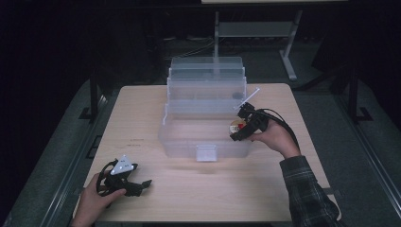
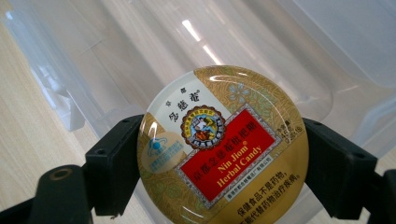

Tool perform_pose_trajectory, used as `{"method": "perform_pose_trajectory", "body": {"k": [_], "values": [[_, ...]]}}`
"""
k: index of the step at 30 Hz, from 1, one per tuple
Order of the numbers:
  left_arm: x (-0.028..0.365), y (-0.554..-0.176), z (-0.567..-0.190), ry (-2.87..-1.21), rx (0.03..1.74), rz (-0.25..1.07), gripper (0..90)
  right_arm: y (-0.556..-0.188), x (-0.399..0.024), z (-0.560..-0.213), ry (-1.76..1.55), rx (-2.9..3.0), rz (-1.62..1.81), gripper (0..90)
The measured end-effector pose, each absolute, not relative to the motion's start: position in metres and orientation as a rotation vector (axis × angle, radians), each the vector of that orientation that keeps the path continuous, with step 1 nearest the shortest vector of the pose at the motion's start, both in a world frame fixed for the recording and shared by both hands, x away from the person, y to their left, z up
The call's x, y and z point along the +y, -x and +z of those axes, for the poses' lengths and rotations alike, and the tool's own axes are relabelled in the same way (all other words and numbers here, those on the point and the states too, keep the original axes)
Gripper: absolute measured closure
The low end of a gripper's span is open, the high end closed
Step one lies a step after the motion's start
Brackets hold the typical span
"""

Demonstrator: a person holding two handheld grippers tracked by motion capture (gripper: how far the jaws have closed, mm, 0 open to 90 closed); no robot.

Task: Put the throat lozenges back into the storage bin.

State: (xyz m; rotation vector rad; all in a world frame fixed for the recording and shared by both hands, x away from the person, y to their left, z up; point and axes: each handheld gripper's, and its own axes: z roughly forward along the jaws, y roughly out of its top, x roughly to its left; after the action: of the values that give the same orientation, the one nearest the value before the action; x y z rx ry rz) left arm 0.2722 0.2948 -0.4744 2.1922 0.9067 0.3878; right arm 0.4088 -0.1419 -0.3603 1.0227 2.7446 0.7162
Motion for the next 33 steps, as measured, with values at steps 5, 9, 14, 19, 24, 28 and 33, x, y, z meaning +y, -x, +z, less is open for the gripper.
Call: {"method": "perform_pose_trajectory", "body": {"k": [5, 9, 14, 19, 24, 28, 33], "values": [[0.295, -0.272, -0.474, -2.192, 0.907, 0.388, 11.9, -0.408, -0.141, -0.361, -1.017, 2.752, 0.706, 19.4], [0.295, -0.272, -0.474, -2.192, 0.907, 0.388, 11.9, -0.409, -0.141, -0.362, -1.016, 2.755, 0.707, 19.2], [0.295, -0.272, -0.474, -2.191, 0.907, 0.388, 11.9, -0.409, -0.141, -0.362, -1.011, 2.753, 0.698, 18.6], [0.295, -0.272, -0.474, -2.192, 0.907, 0.388, 11.9, -0.408, -0.142, -0.359, -1.001, 2.750, 0.711, 18.1], [0.295, -0.272, -0.474, -2.191, 0.907, 0.388, 11.9, -0.406, -0.144, -0.354, -1.003, 2.738, 0.722, 18.2], [0.295, -0.272, -0.474, -2.192, 0.907, 0.388, 11.9, -0.402, -0.151, -0.347, -1.008, 2.719, 0.745, 18.2], [0.295, -0.272, -0.474, -2.192, 0.907, 0.388, 11.9, -0.397, -0.162, -0.340, -1.021, 2.692, 0.755, 18.2]]}}
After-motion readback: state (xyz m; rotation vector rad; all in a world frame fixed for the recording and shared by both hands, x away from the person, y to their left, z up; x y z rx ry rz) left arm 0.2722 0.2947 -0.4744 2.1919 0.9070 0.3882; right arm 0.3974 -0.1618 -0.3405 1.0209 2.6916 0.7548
